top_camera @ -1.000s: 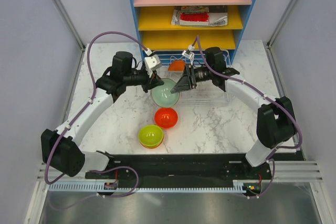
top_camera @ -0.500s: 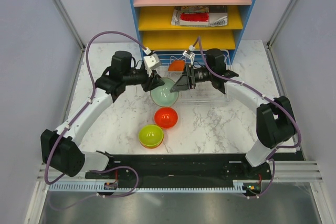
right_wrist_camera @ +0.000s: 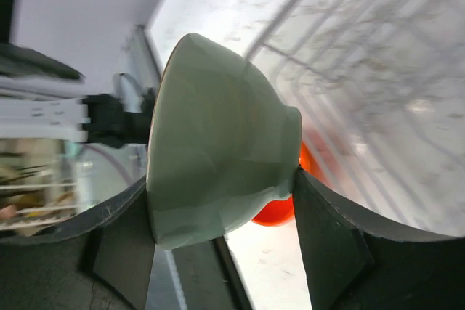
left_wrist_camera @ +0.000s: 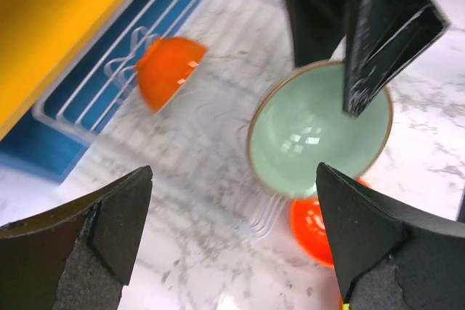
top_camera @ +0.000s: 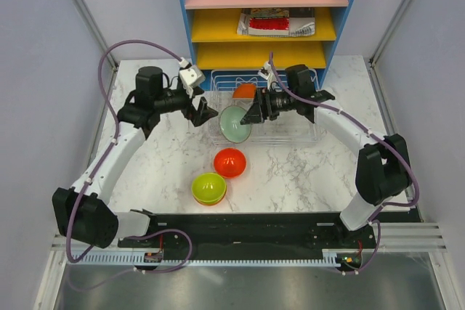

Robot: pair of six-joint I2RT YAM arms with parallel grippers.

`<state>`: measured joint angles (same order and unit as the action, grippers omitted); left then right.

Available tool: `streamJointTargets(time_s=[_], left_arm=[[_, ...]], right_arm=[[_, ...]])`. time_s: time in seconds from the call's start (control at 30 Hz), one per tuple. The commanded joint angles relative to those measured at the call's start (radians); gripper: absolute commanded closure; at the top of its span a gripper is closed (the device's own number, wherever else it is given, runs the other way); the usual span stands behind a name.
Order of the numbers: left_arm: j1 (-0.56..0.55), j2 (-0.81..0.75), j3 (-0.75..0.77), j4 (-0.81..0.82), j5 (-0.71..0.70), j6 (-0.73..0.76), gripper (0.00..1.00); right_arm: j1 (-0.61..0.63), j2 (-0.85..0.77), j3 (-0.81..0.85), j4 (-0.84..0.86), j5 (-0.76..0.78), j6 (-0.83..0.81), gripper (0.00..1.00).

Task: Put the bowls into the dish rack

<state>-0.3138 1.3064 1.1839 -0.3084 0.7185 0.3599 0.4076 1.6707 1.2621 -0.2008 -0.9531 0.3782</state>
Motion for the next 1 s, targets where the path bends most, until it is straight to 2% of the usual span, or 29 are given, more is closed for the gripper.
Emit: streamJointTargets(time_s=[0.0,0.07,0.1,0.17,0.2,0.27,0.43,0.77,0.97], left_arm=[[0.107,-0.044,0.022,-0.049,-0.022,-0.013,0.00],[0.158,-0.059,0.007,-0.083,-0.051,-0.031,0.00],[0.180,-0.071,-0.006,-0.090,-0.047,-0.039,0.00],[0.252,-0.125,-0.059,-0.093,-0.028,-0.059,0.00],[0.277,-0.143,-0.078,-0.093,0.007,-0.061,0.00],[0.349,-0.203,-0.133,-0.092,0.031,-0.064,0.00],[0.441,-0.266,-0.202,-0.098,0.076,-0.068,0.00],[0.490,-0.272,-0.221,-0.100,0.131,-0.076,0.00],[0.501,-0.279,-0.239,-0.100,0.156,-0.075,0.00]], right_arm=[[-0.001,-0.068,0.190,-0.271,0.319,-0.326,1.00],[0.003,-0.080,0.215,-0.334,0.407,-0.401,1.00],[0.008,-0.081,0.241,-0.365,0.509,-0.465,1.00],[0.011,-0.088,0.261,-0.388,0.574,-0.528,1.00],[0.014,-0.089,0.279,-0.400,0.661,-0.580,1.00],[0.023,-0.082,0.308,-0.416,0.735,-0.636,1.00],[0.042,-0.040,0.375,-0.477,0.847,-0.743,1.00],[0.174,0.030,0.422,-0.514,1.037,-0.903,1.00],[0.223,0.103,0.441,-0.502,1.134,-0.940,1.00]])
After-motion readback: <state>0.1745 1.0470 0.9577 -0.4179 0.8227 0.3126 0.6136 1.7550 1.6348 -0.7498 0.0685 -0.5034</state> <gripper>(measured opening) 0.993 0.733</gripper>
